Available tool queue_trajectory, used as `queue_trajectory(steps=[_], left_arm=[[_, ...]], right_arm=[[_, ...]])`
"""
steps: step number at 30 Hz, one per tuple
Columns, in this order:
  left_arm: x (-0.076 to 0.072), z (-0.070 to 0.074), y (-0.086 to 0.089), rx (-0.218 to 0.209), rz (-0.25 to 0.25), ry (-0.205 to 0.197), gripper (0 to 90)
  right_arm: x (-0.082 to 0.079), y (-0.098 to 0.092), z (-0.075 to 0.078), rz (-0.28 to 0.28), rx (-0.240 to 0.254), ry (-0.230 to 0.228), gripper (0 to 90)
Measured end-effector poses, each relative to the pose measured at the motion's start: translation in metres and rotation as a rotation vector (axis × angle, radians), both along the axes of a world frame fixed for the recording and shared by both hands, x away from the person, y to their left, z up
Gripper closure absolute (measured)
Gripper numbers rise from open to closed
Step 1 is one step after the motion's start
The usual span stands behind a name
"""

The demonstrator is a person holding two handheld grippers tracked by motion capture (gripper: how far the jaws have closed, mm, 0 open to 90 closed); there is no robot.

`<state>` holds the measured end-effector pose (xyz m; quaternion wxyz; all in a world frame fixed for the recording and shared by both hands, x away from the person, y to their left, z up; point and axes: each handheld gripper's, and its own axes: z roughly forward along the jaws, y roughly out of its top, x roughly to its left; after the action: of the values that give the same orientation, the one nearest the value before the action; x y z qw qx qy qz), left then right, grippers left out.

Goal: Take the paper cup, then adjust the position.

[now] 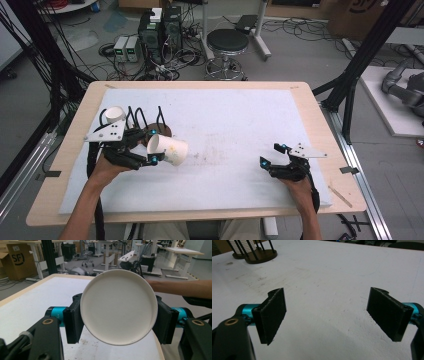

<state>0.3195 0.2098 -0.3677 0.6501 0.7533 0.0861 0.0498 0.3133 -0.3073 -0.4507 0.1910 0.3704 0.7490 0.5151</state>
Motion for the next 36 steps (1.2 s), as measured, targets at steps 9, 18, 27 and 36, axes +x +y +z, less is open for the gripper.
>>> queue_trajectory(steps=[9,18,27,36], left_arm=[[-0.002,-0.01,0.0,-0.016,-0.006,0.016,35.5],[0.003,-0.014,-0.001,-0.02,-0.023,0.031,35.5],[0.004,-0.014,-0.001,-0.019,-0.022,0.03,35.4],[0.004,-0.015,-0.001,-0.01,-0.019,0.031,35.4]], right_arm=[[0.001,0.0,0.0,0.001,0.0,0.0,16.2],[0.0,-0.001,0.0,0.001,-0.003,-0.008,16.2],[-0.001,-0.001,0.0,0.003,-0.002,-0.016,16.2],[0.0,0.0,0.0,0.003,-0.01,-0.007,16.2]])
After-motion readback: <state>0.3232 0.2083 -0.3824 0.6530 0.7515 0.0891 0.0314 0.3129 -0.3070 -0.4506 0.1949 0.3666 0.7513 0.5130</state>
